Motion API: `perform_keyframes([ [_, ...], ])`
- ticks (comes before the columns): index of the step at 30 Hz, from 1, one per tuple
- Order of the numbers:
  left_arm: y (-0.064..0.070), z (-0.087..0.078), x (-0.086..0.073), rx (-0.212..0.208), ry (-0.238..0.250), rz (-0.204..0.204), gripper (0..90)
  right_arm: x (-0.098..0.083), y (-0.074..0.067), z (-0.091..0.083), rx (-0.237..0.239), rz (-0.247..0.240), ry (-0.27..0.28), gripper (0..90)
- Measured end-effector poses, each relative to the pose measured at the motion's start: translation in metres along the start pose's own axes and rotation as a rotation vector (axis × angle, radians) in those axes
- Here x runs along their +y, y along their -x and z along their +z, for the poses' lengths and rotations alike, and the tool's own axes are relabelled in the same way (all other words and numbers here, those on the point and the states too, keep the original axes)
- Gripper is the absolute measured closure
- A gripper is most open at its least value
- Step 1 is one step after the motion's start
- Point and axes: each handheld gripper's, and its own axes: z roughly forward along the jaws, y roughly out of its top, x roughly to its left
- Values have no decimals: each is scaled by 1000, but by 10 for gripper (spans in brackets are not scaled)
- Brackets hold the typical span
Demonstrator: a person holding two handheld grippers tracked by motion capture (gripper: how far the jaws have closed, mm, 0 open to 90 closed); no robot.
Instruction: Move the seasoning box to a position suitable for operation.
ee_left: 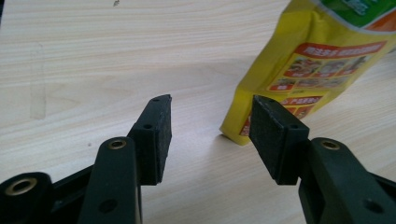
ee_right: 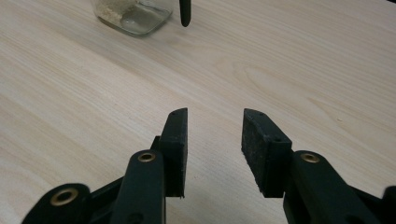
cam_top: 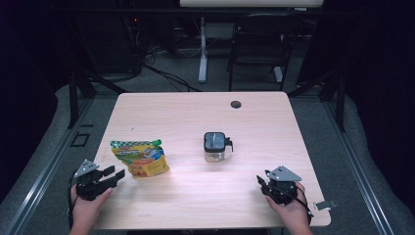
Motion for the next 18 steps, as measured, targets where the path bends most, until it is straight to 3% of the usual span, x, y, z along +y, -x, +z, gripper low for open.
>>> perform_keyframes([
  [5,-2,-1,1,5,4,-11,502,-4,0,2,25,29,-11,604],
  [10,1,-1,1,17,12,9,506,-3,-2,1,45,17,-8,561],
  [14,1,-6,0,-7,35,-24,504,11,-7,0,71,-27,-25,529],
  [18,2,-5,1,-7,15,-12,497,26,-13,2,92,-62,-8,534],
])
